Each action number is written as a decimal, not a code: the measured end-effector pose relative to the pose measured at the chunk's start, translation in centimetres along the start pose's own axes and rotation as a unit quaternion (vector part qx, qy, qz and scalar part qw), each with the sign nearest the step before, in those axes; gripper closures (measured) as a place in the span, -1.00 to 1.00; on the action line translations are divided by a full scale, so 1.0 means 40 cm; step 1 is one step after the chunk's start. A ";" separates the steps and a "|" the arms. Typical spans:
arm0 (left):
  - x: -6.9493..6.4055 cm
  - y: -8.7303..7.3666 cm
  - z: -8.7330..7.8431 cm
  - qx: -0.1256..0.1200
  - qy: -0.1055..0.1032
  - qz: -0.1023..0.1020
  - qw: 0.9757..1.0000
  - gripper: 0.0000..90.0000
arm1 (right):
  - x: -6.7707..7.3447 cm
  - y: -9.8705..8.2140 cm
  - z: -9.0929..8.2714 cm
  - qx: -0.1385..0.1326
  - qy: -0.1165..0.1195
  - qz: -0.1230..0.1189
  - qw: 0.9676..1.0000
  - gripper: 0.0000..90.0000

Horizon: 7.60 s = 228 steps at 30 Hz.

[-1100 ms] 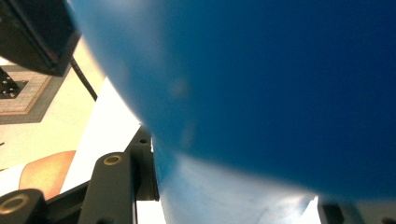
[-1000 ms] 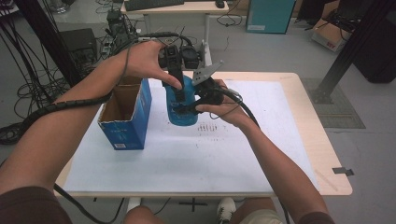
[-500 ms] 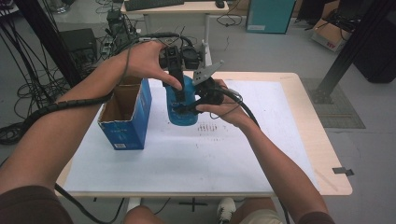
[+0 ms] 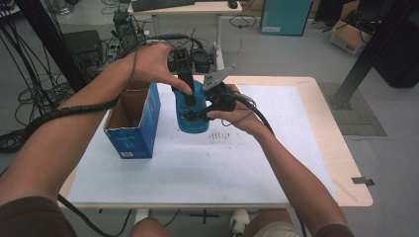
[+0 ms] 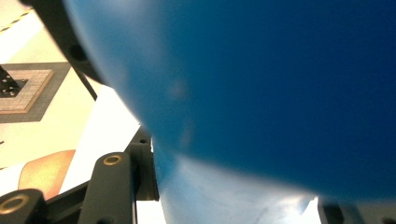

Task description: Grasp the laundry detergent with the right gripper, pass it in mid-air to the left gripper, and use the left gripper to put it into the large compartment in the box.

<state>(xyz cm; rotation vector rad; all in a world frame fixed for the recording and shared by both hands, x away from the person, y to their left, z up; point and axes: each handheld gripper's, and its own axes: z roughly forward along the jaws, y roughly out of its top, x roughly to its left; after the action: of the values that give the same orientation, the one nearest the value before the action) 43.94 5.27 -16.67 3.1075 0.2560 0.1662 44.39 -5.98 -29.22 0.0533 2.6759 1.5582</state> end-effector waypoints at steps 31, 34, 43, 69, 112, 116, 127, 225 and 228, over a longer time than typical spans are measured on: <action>0.005 -0.001 0.008 0.014 -0.021 -0.005 1.000 -0.22 | -0.019 -0.005 0.006 -0.011 -0.021 -0.058 0.998 -0.04; 0.005 -0.001 0.009 0.012 -0.017 -0.003 1.000 -0.22 | -0.019 -0.005 0.005 -0.011 -0.022 -0.058 0.998 -0.04; 0.004 0.003 0.009 0.020 -0.019 0.001 1.000 -0.22 | -0.002 -0.010 0.011 -0.001 0.009 0.001 1.000 -0.04; -0.001 0.006 0.011 0.024 -0.021 0.002 0.999 -0.21 | 0.000 -0.014 0.013 -0.004 0.009 -0.001 1.000 -0.05; -0.001 0.006 0.014 0.029 -0.025 0.002 0.999 -0.21 | 0.002 -0.018 0.016 -0.002 0.016 0.004 1.000 -0.06; -0.003 0.004 0.015 0.024 -0.023 0.000 0.999 -0.21 | 0.002 -0.018 0.018 -0.005 0.013 0.002 1.000 -0.06; -0.007 0.002 0.013 0.024 -0.020 -0.002 1.000 -0.21 | 0.006 -0.016 0.020 -0.006 0.015 0.003 1.000 -0.06; 0.074 -0.059 -0.163 0.025 0.000 -0.228 0.973 -0.19 | 0.019 -0.134 -0.221 0.083 -0.142 0.138 0.977 -0.84; 0.083 -0.069 -0.183 0.028 0.001 -0.250 0.968 -0.19 | 0.023 -0.130 -0.236 0.091 -0.148 0.135 0.975 -0.84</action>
<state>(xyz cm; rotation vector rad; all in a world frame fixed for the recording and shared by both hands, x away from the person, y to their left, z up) 45.97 8.60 -9.12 2.9721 1.0380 0.1516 42.92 -16.69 -29.09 0.6285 2.6417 1.2330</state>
